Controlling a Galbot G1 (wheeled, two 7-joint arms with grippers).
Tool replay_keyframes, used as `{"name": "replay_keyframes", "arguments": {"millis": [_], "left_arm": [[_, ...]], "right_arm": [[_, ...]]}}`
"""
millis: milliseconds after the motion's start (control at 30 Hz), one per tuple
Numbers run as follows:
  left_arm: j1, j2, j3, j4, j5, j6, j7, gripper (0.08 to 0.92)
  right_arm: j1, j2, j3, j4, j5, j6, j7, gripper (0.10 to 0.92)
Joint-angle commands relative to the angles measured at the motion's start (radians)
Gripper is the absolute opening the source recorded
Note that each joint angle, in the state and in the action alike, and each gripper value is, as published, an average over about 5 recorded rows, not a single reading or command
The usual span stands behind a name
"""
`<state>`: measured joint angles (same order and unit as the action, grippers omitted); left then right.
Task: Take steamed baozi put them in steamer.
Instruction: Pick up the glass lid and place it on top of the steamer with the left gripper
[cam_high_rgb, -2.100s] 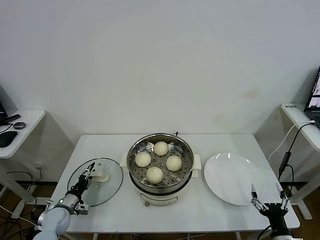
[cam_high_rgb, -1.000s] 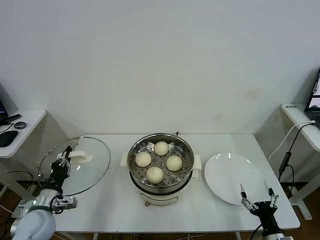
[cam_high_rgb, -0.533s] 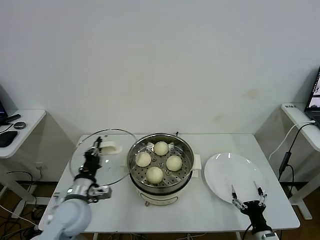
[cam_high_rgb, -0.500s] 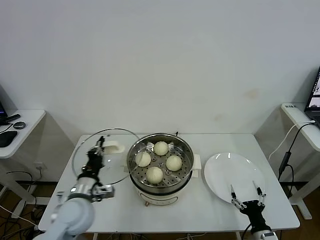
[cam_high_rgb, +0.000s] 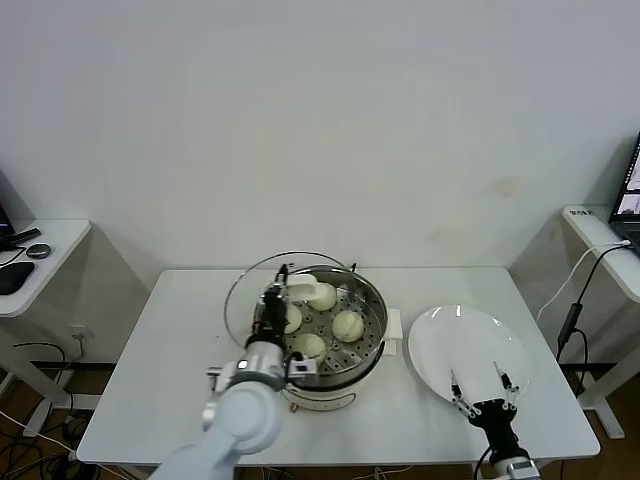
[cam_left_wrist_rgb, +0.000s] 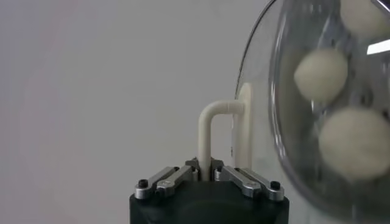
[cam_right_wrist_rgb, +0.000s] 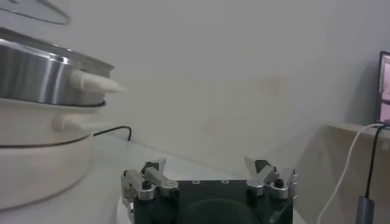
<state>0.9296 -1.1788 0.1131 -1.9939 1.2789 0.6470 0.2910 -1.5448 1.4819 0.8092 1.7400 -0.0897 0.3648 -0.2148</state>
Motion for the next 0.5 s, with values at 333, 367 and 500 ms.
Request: {"name": "replay_keyframes", "arguments": {"millis": [333,367,500], "left_arm": [[-0.056,-0.122,0.129,0.115,0.111,0.023,0.033,0.167],[-0.055,-0.121,0.126,0.121,0.111,0.019,0.027,0.167],[-0.046,-0.120,0.111,0.139,0.112,0.008,0.005,0.167]], "right_arm": [[0.002,0.000,-0.004,-0.001,-0.015,0.005,0.003,0.823],[0.002,-0.001,-0.004,-0.002,-0.015,0.005,0.003,0.823],[-0.004,-0.005,-0.003,0.000,-0.012,0.007,0.003,0.823]]}}
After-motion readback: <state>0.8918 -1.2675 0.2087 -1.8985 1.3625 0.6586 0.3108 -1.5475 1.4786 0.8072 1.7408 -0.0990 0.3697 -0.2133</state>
